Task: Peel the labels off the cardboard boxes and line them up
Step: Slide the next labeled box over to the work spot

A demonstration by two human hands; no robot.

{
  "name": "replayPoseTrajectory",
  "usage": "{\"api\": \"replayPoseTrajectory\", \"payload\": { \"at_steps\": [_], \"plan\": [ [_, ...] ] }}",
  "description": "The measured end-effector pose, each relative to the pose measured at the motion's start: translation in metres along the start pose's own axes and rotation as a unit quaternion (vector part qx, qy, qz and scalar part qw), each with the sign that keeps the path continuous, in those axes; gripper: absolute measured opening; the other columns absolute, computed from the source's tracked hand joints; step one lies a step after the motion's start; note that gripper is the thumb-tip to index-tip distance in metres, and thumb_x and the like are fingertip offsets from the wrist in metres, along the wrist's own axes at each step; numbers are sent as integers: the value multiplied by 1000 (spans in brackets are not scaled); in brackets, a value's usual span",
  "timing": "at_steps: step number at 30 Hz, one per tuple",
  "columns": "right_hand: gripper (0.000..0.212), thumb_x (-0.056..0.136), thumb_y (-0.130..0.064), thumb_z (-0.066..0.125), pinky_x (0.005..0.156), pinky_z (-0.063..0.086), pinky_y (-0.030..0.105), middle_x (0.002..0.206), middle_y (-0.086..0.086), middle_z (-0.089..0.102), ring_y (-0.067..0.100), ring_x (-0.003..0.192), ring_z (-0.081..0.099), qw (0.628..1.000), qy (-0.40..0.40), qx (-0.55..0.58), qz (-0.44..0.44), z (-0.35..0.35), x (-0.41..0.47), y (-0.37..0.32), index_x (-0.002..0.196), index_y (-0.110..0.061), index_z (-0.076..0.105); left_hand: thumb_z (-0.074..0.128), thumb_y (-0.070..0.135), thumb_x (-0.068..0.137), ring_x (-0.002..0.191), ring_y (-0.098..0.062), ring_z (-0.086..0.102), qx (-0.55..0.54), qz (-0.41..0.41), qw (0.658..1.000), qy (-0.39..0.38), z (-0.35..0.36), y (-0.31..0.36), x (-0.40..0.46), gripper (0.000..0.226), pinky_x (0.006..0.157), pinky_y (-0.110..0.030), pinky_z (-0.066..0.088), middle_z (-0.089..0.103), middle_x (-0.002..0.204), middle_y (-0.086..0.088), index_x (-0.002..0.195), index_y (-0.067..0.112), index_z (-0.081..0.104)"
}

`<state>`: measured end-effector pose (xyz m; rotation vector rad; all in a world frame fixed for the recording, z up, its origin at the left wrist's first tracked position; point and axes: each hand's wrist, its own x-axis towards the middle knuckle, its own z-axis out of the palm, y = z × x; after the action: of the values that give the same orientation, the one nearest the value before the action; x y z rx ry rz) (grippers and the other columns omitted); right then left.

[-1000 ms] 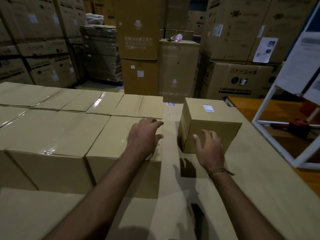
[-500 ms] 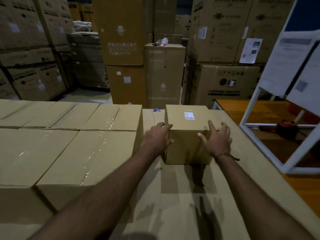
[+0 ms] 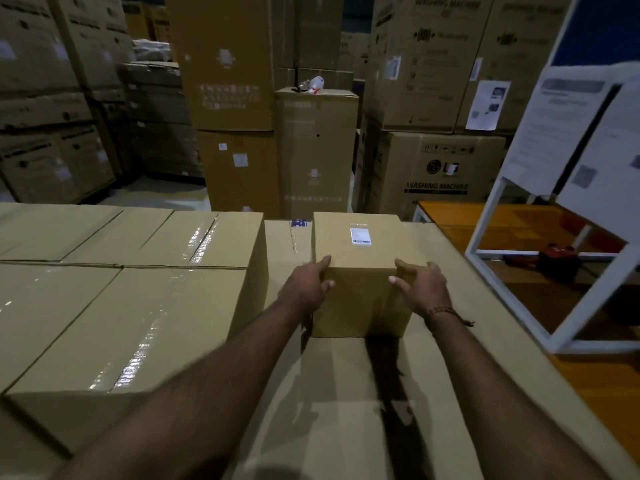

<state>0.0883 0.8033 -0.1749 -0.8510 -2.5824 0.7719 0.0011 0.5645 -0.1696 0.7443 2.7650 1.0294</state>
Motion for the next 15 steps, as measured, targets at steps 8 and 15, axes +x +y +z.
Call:
{"api": "replayPoseTrajectory", "payload": {
  "at_steps": [8, 15],
  "plan": [
    [44, 89, -26, 86, 104, 51, 39, 125, 5, 60, 24, 115, 59, 995, 99, 8, -26, -11, -22, 22, 130, -37, 75, 64, 24, 103, 140, -27, 53, -35, -3, 998, 42, -7, 7, -12, 53, 118, -43, 42, 60, 148, -8, 153, 16, 49],
    [46, 85, -30, 90, 92, 47, 29, 119, 0, 59, 19, 110, 59, 992, 120, 35, -19, -34, -94, 41, 127, -40, 75, 69, 26, 101, 133, -23, 59, -52, 9, 996, 78, 1, 13, -71, 48, 113, -41, 46, 65, 143, -4, 147, 19, 57]
  ]
}}
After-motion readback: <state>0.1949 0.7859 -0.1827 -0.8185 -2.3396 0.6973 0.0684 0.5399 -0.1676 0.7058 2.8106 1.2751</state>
